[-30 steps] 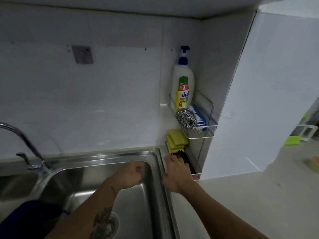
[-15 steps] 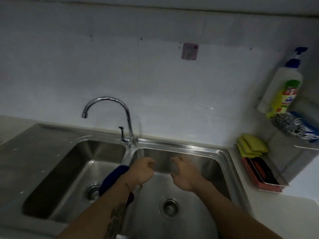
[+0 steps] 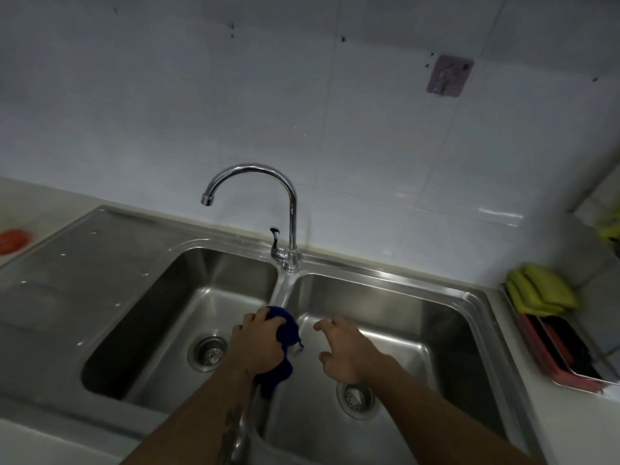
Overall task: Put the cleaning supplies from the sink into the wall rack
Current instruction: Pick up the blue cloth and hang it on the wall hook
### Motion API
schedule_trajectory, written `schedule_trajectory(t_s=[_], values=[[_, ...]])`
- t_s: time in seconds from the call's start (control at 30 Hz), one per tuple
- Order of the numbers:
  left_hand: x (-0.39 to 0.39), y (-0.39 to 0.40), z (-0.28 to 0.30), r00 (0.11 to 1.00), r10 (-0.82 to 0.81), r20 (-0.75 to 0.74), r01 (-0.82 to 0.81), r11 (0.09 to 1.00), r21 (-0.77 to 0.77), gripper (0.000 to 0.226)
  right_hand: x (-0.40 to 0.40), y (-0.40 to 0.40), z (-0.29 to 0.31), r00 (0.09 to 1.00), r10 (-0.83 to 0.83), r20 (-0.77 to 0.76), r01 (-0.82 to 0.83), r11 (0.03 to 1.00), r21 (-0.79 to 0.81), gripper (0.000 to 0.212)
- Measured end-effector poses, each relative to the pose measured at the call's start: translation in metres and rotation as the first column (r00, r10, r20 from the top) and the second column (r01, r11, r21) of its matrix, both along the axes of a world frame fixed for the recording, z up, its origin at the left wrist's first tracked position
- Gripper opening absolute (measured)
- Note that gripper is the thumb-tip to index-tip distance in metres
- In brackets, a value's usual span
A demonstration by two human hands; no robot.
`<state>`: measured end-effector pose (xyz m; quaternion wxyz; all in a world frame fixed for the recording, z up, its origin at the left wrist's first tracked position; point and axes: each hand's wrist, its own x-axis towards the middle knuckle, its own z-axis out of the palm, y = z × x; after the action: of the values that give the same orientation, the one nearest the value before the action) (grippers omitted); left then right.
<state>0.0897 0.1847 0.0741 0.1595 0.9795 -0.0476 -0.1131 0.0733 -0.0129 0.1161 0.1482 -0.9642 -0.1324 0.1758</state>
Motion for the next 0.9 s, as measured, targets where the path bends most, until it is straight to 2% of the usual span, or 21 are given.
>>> schedule_trajectory(t_s=[0.17, 0.4, 0.53, 0.6, 0.77, 0.83, 0.9], values=[[0.027, -0.005, -0.011, 0.997, -0.083, 0.000, 0.083, 0.995, 0.063, 0.052, 0.021, -0.004, -0.010, 1.000, 0.004, 0.000, -0.004, 1.000, -0.029, 0.062], [0.038, -0.017, -0.019, 0.975, -0.161, 0.154, 0.109, 0.948, 0.299, 0.038, 0.042, -0.012, -0.028, 0.996, -0.030, -0.080, 0.028, 0.999, -0.025, 0.063], [0.041, -0.015, -0.018, 0.926, -0.292, 0.240, 0.236, 0.942, 0.238, 0.027, 0.036, -0.014, -0.037, 0.990, -0.076, -0.120, 0.079, 0.997, 0.021, 0.066], [0.043, -0.014, -0.012, 0.876, -0.344, 0.339, 0.303, 0.938, 0.169, 0.027, 0.036, -0.016, -0.034, 0.986, -0.115, -0.119, 0.123, 0.991, 0.059, 0.070], [0.046, -0.029, 0.029, 0.728, -0.366, 0.580, 0.424, 0.905, 0.039, 0.022, 0.036, -0.017, -0.019, 0.976, -0.215, -0.007, 0.214, 0.964, 0.158, 0.074], [0.044, -0.042, 0.050, 0.692, -0.357, 0.627, 0.449, 0.893, 0.013, 0.025, 0.034, -0.023, -0.012, 0.964, -0.263, 0.030, 0.254, 0.950, 0.179, 0.058], [0.039, -0.054, 0.068, 0.674, -0.344, 0.654, 0.462, 0.887, -0.010, 0.025, 0.030, -0.033, 0.001, 0.949, -0.314, 0.042, 0.298, 0.930, 0.213, 0.030]])
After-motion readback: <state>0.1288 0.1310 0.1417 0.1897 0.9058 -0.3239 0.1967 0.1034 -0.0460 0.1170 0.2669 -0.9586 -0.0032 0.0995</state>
